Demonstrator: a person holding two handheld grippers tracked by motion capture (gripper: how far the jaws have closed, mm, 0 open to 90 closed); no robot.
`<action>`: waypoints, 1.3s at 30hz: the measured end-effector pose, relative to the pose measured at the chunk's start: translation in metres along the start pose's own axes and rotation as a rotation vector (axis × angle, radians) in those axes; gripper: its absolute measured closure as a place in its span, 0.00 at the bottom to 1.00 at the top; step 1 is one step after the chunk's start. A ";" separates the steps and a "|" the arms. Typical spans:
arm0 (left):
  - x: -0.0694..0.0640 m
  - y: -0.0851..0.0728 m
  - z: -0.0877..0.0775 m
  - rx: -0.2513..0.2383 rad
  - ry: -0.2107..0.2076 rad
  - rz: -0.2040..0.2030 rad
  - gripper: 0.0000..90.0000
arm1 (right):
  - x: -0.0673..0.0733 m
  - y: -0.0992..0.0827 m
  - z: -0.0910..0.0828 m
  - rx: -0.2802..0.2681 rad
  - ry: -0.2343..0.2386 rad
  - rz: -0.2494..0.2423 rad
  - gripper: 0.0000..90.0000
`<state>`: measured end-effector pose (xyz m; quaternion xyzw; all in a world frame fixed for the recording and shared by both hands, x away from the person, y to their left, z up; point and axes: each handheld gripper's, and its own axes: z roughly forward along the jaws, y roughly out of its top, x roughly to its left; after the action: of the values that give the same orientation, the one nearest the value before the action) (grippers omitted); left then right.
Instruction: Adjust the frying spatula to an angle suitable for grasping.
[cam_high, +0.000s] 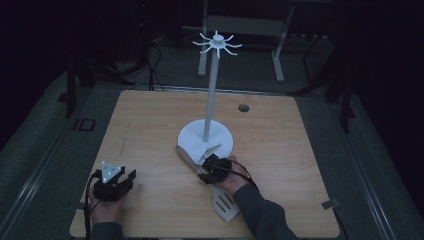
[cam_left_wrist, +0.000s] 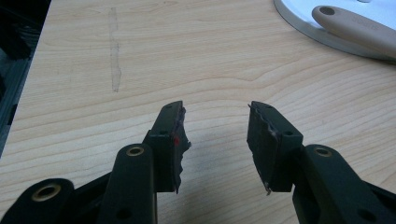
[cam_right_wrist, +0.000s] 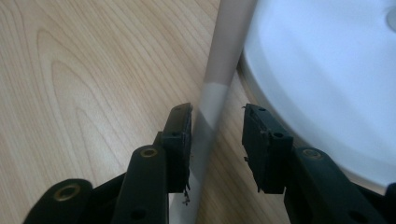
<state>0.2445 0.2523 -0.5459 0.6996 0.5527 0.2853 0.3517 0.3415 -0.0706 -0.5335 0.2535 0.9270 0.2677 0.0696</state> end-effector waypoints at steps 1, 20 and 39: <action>0.000 0.000 0.000 -0.001 0.000 -0.001 0.63 | 0.000 0.001 0.001 0.001 0.001 0.001 0.69; 0.000 0.000 0.001 0.001 0.001 0.000 0.63 | -0.012 -0.024 -0.009 -0.007 -0.043 0.018 0.86; -0.002 0.000 0.003 0.014 0.002 0.006 0.63 | -0.055 -0.068 -0.038 -0.011 -0.125 0.148 0.77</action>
<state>0.2462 0.2500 -0.5473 0.7033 0.5530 0.2829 0.3456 0.3492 -0.1655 -0.5383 0.3373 0.8979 0.2610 0.1088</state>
